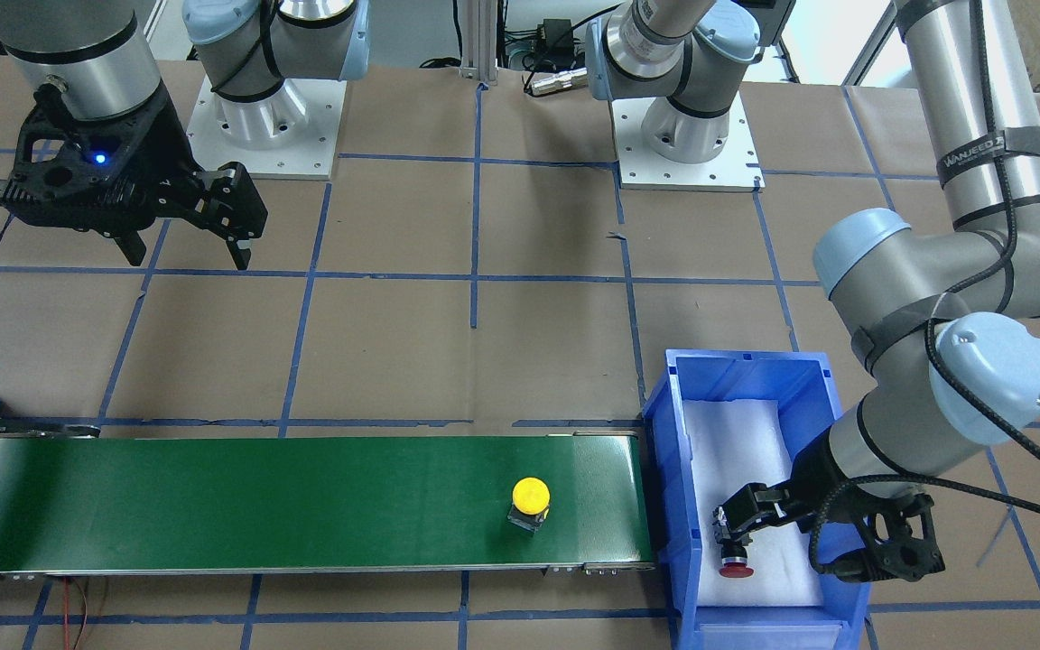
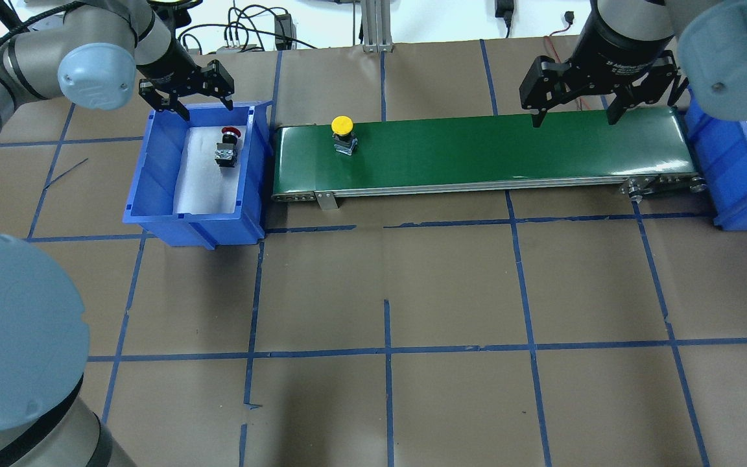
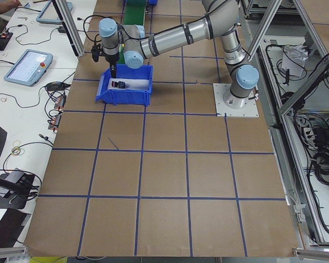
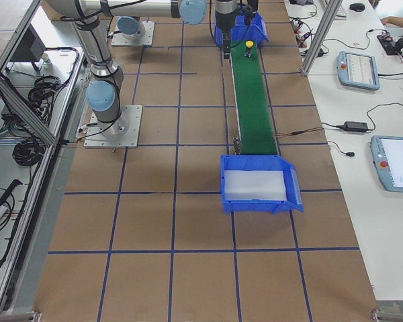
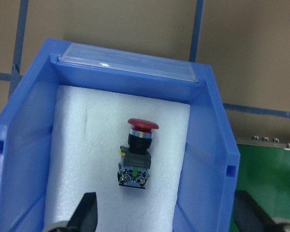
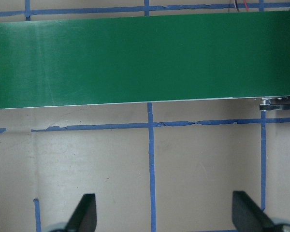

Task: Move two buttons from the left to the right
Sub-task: 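Raise the left gripper and move it back over the blue bin, then lower the left gripper and grasp the red mushroom button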

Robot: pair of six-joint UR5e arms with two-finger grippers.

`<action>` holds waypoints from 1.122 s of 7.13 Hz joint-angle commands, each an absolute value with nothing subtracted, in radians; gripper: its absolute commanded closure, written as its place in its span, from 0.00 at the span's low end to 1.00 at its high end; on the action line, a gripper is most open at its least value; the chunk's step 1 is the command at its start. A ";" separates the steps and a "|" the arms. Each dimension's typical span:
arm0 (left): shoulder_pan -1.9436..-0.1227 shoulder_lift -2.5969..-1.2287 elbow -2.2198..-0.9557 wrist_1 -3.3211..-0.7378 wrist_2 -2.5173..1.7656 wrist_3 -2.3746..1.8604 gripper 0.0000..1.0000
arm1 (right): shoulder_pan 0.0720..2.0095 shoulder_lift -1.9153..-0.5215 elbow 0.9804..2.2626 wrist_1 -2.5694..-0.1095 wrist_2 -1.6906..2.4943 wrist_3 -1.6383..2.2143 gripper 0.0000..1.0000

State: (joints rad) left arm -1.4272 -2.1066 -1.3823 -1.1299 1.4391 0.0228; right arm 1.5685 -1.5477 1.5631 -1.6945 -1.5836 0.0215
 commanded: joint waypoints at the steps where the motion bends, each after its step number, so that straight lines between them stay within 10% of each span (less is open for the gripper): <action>1: -1.425 -2.118 -1.391 -1.120 1.440 0.038 0.27 | 1.562 -1.548 1.563 -1.694 -1.591 0.021 0.00; 8: -1.425 -2.187 -1.436 -1.080 1.491 0.032 0.28 | 1.562 -1.548 1.563 -1.694 -1.588 0.021 0.00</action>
